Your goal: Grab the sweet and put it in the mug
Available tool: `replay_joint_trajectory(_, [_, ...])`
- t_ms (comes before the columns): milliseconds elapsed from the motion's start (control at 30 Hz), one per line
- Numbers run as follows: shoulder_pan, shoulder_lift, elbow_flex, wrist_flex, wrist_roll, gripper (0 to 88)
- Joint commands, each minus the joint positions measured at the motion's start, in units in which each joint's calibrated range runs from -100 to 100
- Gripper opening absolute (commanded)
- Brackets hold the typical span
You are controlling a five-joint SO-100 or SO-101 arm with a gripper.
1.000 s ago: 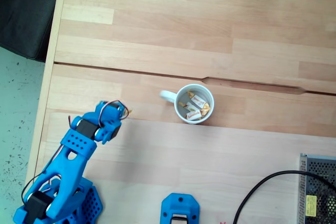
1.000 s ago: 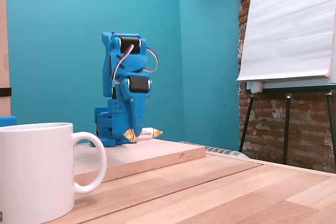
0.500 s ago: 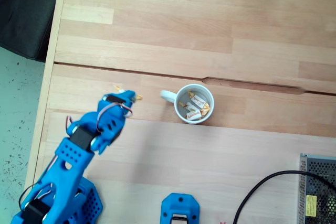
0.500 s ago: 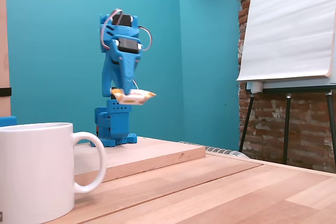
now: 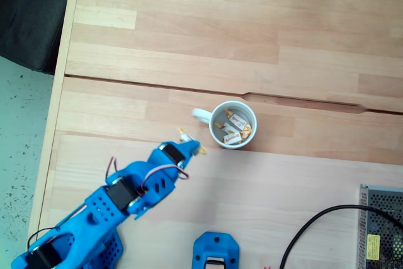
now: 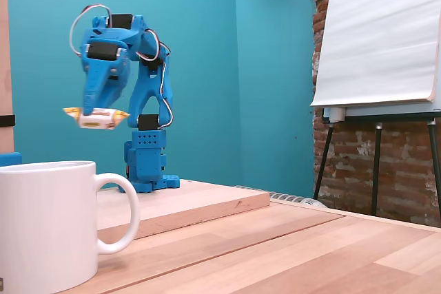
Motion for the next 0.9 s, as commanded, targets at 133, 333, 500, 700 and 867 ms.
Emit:
replay_joint_trajectory(133, [4.0, -2.1, -7.0, -0.7, 0.0, 0.0])
replay_joint_trajectory(333, [3.9, 2.5, -14.1, -0.7, -0.4, 0.0])
replay_joint_trajectory(500, [4.0, 7.9, -18.8, -0.7, -0.5, 0.0])
replay_joint_trajectory(700, [4.4, 14.6, -23.0, -0.7, -0.1, 0.0])
replay_joint_trajectory(867, [4.4, 20.3, -27.3, -0.7, -0.1, 0.0])
